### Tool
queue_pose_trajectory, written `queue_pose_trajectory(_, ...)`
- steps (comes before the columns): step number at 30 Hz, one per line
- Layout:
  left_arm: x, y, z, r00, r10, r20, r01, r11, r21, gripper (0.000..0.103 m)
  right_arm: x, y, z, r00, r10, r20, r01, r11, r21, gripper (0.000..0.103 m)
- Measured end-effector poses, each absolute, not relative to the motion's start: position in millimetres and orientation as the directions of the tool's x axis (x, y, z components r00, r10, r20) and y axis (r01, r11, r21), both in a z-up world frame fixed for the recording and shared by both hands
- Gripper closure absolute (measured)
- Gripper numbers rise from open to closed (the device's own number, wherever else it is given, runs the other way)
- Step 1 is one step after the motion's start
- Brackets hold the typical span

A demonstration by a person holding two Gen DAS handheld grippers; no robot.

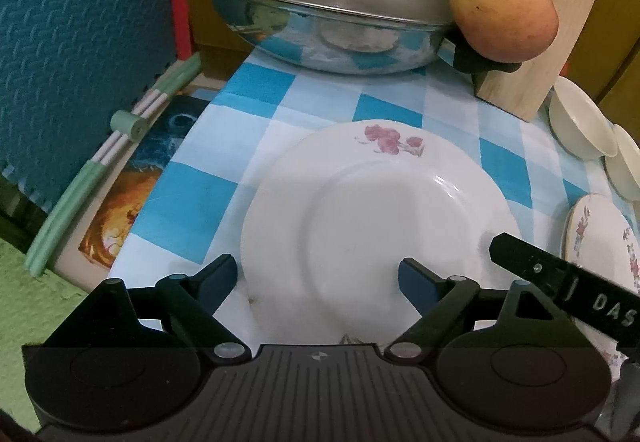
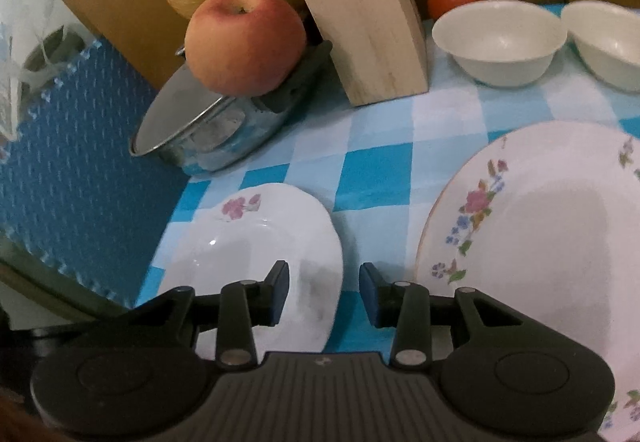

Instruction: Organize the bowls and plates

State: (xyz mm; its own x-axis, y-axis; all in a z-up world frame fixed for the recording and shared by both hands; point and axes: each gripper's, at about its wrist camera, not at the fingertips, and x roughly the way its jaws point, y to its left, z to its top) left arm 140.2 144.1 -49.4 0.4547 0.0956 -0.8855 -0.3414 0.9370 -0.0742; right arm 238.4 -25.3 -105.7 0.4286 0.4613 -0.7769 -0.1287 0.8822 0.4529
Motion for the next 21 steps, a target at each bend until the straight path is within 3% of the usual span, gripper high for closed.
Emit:
queue_pose_trajectory(12, 143.2, 142.4, -49.4, 0.476, 0.101, -0.874, -0.315, 0.947, -0.062, 0.016, 239.6, -18.6, -104.5, 0.418, 0.472, -0.776, -0.172, 0.880, 0.442, 0.064)
queue_pose_trajectory(15, 145.2, 144.4, -49.3, 0.485, 0.103, -0.869, -0.314, 0.947, -0.063, 0.017, 237.2, -16.3, -104.0, 0.423, 0.453, -0.785, -0.192, 0.891, 0.411, 0.070)
queue_pose_trajectory(21, 145.2, 144.0, -49.6, 0.486, 0.113, -0.866, -0.320, 0.946, -0.056, 0.019, 235.7, -15.8, -102.7, 0.424, 0.443, -0.790, -0.191, 0.896, 0.400, 0.073)
